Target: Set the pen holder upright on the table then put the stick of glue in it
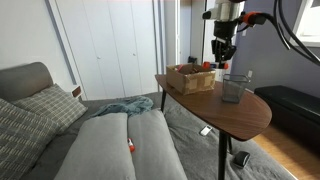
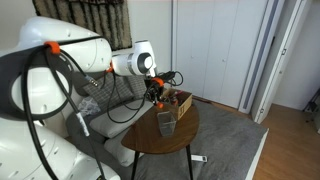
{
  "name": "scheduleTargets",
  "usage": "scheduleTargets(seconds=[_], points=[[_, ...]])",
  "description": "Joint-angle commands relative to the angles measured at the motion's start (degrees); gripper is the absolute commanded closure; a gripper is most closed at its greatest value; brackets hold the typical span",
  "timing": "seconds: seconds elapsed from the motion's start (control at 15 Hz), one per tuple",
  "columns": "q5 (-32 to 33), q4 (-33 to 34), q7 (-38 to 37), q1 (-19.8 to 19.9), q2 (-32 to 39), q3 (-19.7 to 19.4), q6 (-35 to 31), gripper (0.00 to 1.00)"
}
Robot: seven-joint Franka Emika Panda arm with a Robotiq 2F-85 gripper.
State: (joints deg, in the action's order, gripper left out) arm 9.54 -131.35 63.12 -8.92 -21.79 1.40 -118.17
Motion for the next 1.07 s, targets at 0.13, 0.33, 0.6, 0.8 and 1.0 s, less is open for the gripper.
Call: scheduleTargets(seconds=[0.13,0.33,0.6,0.8,1.0], points=[[-6.9,2.2,0.9,2.3,0.1,-6.5,1.7,0.92],[-12.7,2.4,1.3,3.2,0.8,-9.7,3.4,0.92],[-15.9,1.1,-0.3,4.2,0.9,-10.5,4.1,0.92],[-15.6,-0.4,-1.8,4.7,1.2,-9.8,2.8,0.92],[-14.7,-2.0,-2.7,4.8,1.7,-9.1,1.8,0.92]])
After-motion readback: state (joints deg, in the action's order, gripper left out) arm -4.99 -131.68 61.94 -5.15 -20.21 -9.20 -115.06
